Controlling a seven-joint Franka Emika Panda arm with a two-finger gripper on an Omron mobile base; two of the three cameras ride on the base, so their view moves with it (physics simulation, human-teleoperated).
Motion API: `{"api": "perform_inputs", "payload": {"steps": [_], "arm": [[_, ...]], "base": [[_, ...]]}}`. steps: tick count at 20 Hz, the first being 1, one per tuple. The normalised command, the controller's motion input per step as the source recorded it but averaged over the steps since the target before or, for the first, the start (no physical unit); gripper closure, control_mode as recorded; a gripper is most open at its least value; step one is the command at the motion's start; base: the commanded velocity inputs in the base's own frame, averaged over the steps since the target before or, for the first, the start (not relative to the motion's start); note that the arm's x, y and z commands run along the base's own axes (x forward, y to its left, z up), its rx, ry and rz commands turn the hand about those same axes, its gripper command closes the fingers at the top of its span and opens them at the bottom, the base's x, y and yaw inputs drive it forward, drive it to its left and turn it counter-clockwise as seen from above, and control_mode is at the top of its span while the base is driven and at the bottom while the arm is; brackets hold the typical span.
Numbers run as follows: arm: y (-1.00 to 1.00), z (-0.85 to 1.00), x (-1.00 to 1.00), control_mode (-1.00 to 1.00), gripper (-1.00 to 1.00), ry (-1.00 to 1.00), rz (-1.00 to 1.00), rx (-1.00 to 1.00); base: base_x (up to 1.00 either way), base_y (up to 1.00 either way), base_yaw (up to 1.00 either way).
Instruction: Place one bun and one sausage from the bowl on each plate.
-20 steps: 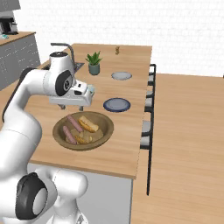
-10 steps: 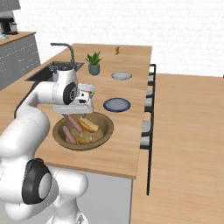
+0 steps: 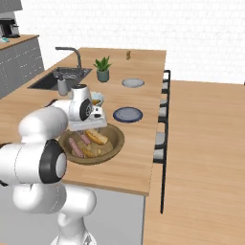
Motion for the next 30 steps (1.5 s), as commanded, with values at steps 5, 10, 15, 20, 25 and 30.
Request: {"api": "perform_inputs", "payload": {"steps": [5, 10, 15, 20, 25, 30], "arm": [[-0.03, -0.59, 0.47, -1.00, -1.00, 0.00, 0.06, 0.00], [-0.01, -0.53, 0.34, -1.00, -1.00, -0.01, 0.02, -0.01], [0.00, -0.39, 0.33, -1.00, -1.00, -0.01, 0.00, 0.00], [0.00, -0.22, 0.44, -1.00, -1.00, 0.00, 0.00, -0.01], [0.00, -0.10, 0.17, -1.00, -1.00, -0.01, 0.00, 0.00], [0.00, 0.00, 0.00, -1.00, -1.00, 0.00, 0.00, 0.00]], "base": [[0.00, 0.00, 0.00], [0.00, 0.00, 0.00], [0.00, 0.00, 0.00], [0.00, 0.00, 0.00], [0.00, 0.00, 0.00], [0.00, 0.00, 0.00]]}}
